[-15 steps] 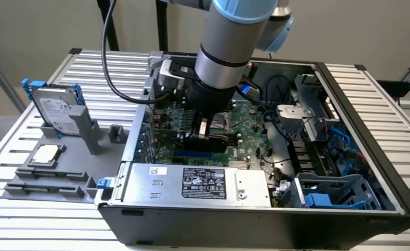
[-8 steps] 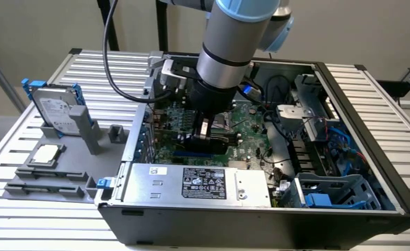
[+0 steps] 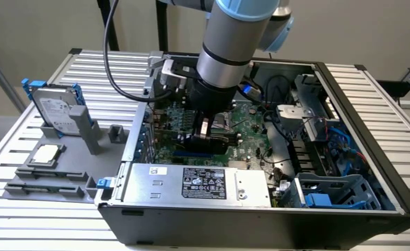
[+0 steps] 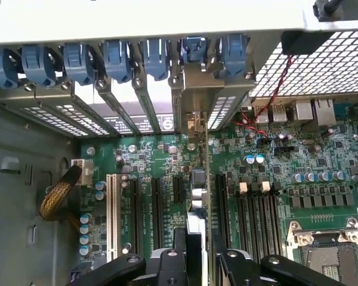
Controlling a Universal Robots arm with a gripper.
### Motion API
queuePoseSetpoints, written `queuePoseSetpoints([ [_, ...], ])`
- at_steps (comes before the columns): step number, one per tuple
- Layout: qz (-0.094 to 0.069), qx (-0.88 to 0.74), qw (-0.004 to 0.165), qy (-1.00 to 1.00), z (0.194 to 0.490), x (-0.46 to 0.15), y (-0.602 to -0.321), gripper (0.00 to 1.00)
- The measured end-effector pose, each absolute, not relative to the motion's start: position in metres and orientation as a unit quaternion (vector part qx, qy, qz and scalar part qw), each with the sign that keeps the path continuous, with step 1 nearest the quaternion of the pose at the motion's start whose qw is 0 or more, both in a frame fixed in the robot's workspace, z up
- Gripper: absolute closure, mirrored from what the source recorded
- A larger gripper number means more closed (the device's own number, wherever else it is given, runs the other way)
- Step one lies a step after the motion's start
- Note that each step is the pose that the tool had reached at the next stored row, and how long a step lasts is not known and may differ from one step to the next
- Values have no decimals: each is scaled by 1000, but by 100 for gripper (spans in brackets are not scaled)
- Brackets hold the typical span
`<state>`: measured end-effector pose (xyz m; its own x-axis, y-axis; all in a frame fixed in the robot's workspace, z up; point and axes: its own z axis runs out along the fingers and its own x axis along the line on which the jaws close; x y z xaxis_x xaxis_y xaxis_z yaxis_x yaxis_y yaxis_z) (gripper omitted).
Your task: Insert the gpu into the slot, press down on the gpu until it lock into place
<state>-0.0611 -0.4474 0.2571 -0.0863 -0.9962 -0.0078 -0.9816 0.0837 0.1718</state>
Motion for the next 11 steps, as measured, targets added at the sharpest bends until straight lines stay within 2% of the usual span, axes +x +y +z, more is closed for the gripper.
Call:
queuePoseSetpoints([
  [11,-66,678,56,-730,255,-64,-447,74],
])
